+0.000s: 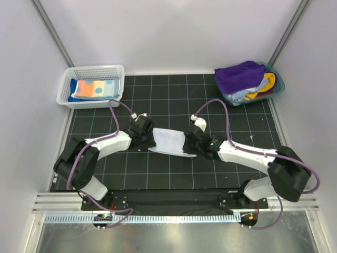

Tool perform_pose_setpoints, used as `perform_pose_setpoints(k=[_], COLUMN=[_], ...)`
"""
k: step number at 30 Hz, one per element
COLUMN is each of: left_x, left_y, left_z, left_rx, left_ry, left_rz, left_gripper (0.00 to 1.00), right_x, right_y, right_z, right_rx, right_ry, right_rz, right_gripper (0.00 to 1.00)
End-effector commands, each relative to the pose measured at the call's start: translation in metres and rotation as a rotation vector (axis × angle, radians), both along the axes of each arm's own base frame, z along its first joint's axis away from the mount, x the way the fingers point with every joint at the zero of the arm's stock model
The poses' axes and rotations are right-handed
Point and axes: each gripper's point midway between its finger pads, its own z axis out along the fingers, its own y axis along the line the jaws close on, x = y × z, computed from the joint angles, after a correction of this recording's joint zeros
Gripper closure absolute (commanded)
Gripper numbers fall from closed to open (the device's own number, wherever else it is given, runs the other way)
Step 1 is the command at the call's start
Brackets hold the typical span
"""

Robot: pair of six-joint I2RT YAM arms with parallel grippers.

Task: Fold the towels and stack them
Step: Fold the towel, then neatly place the folded towel into the bin

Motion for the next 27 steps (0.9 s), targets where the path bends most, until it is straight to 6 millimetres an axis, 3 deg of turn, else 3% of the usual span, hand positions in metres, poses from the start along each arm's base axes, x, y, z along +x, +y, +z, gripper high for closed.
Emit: perform_pose_setpoints(k=[1, 5, 8, 12, 15, 21, 24, 27], left_x=[-0.006, -0.008, -0.008, -0.007, 0.003, 0.023, 0.031, 0.032], left_y=[0.006, 0.007, 0.008, 0.009, 0.006, 0.015, 0.025, 0.024], left_z=[-0.002, -0.001, 0.0, 0.007, 0.027, 0.074, 0.083, 0.077], left_rx=[0.026, 0.03, 0.03, 0.037, 0.033, 0.067, 0.072, 0.021], left_ry=[0.032, 0.032, 0.028, 0.024, -0.02, -0.096, -0.082, -0.015], left_rz=[0.007, 0.007, 0.009, 0.003, -0.003, -0.006, -0.016, -0.072], left_gripper=[0.72, 0.72, 0.72, 0.72, 0.71, 0.52, 0.47, 0.46], right_x=[0.016, 0.012, 0.007, 0.006, 0.006, 0.008, 0.01, 0.013], right_y=[-0.016, -0.039, -0.047, -0.048, -0.047, -0.045, -0.049, -0.049], right_z=[-0.026, -0.061, -0.067, -0.067, -0.069, -0.07, -0.071, -0.07], right_rx=[-0.072, -0.12, -0.128, -0.126, -0.128, -0.12, -0.123, -0.113], right_ry=[0.009, 0.062, 0.066, 0.065, 0.067, 0.075, 0.076, 0.077], right_rz=[-0.039, -0.081, -0.092, -0.089, -0.082, -0.073, -0.077, -0.078], right_gripper=[0.7, 0.73, 0.73, 0.73, 0.73, 0.73, 0.73, 0.73])
